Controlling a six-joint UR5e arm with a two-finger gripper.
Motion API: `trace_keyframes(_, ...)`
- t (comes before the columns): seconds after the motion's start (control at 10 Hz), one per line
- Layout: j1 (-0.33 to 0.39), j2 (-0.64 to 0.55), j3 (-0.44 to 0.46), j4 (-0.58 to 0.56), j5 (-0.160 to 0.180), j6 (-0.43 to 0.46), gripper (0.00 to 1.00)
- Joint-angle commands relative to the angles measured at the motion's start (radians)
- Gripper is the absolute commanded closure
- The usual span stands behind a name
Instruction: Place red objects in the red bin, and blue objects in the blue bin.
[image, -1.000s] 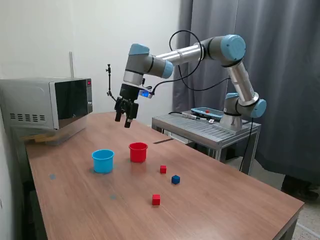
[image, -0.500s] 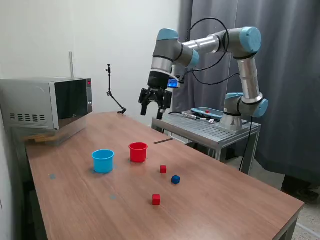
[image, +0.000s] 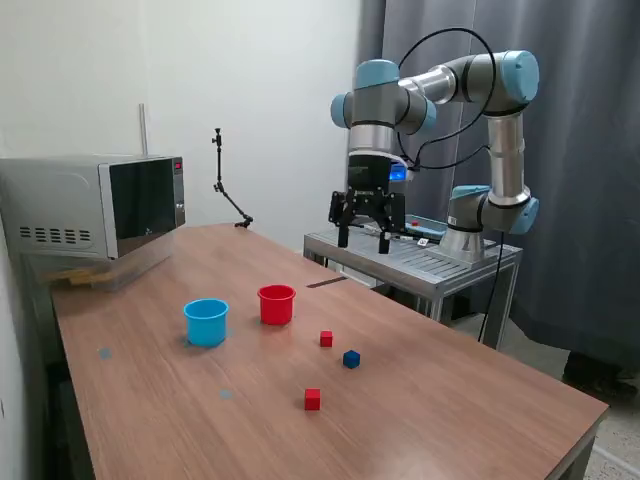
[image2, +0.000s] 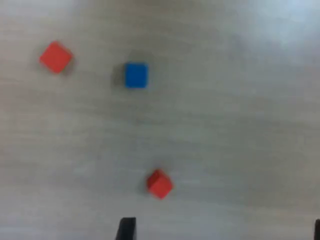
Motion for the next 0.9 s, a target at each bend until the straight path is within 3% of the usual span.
trace_keyframes(0.0, 0.011, -0.002, 0.057, 0.073, 0.030, -0.040, 0.00)
trace_keyframes(0.2, 0.017, 0.000, 0.106, 0.074, 0.038, -0.041, 0.00)
trace_keyframes(0.3, 0.022, -0.002, 0.118, 0.068, 0.062, -0.040, 0.00)
trace_keyframes(0.5, 0.022, -0.005, 0.118, 0.072, 0.163, -0.032, 0.00)
trace_keyframes(0.6, 0.020, -0.005, 0.115, 0.077, 0.182, -0.032, 0.00)
trace_keyframes(0.8, 0.013, 0.004, 0.117, 0.129, 0.174, -0.034, 0.00)
